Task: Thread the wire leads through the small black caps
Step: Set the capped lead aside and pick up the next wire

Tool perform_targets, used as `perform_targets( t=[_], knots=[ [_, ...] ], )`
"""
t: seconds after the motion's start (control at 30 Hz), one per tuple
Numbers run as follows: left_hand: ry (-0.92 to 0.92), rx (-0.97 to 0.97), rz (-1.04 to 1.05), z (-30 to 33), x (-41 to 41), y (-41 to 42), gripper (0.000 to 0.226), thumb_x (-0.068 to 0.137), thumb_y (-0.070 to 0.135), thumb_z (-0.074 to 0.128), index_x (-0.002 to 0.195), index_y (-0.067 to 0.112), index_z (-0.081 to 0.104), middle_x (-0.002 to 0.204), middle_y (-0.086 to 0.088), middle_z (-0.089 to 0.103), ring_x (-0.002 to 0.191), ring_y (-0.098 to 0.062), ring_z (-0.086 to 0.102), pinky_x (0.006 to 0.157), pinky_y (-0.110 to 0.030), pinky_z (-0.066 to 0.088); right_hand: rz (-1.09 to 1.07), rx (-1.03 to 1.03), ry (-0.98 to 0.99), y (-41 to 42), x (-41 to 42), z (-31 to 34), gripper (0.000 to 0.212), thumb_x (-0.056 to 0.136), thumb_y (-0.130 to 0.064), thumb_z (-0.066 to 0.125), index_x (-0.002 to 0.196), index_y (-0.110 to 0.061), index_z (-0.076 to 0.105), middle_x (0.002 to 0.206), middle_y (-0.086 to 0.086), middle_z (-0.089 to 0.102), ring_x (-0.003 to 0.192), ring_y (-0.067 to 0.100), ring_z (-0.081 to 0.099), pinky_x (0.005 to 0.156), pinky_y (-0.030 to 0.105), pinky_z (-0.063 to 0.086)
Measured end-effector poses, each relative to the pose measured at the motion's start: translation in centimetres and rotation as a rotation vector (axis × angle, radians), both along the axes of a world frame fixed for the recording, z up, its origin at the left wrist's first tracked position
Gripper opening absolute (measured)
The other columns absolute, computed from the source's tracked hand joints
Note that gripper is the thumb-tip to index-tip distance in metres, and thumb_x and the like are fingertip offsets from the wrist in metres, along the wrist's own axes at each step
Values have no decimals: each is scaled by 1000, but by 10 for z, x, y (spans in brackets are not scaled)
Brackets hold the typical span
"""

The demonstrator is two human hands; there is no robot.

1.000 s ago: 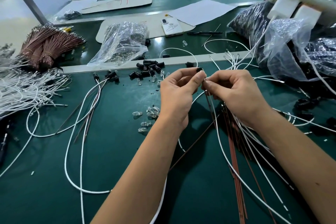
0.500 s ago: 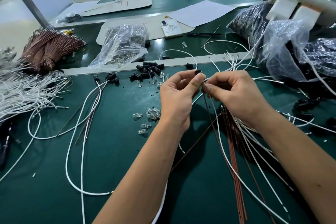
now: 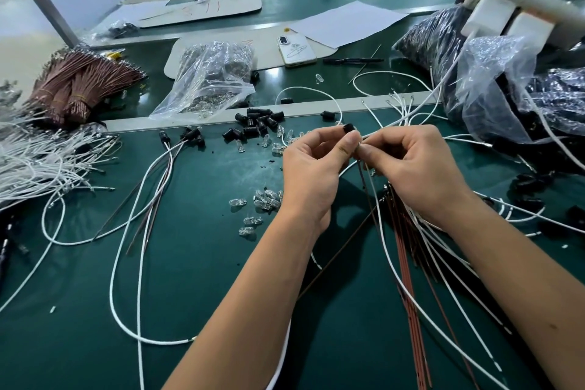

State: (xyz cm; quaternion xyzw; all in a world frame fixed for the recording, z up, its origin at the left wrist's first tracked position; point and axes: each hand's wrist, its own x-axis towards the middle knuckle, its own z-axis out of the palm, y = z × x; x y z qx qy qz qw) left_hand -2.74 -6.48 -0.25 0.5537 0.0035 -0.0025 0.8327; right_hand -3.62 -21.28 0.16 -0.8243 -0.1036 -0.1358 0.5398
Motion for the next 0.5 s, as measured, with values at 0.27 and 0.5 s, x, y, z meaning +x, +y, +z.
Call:
perform_targets(
  t=[0.27, 0.5],
  knots=[
    [31, 18, -5, -3, 2, 1, 12, 86, 4, 77, 97, 3, 72, 84, -12, 73, 77, -19, 68, 75, -28, 55, 2, -17, -1, 1, -2, 0, 10, 92, -21, 78, 86, -14, 81, 68, -1, 71, 62, 6, 58, 61, 26, 50],
    [26, -2, 63, -3, -1, -2, 8, 84, 3, 78, 88, 8, 73, 83, -9, 72, 78, -20, 66, 78, -32, 55, 42, -6, 61, 3, 0, 1, 14, 93, -17, 77, 79, -17, 77, 71, 12, 68, 63, 14, 54, 62, 37, 47]
  ],
)
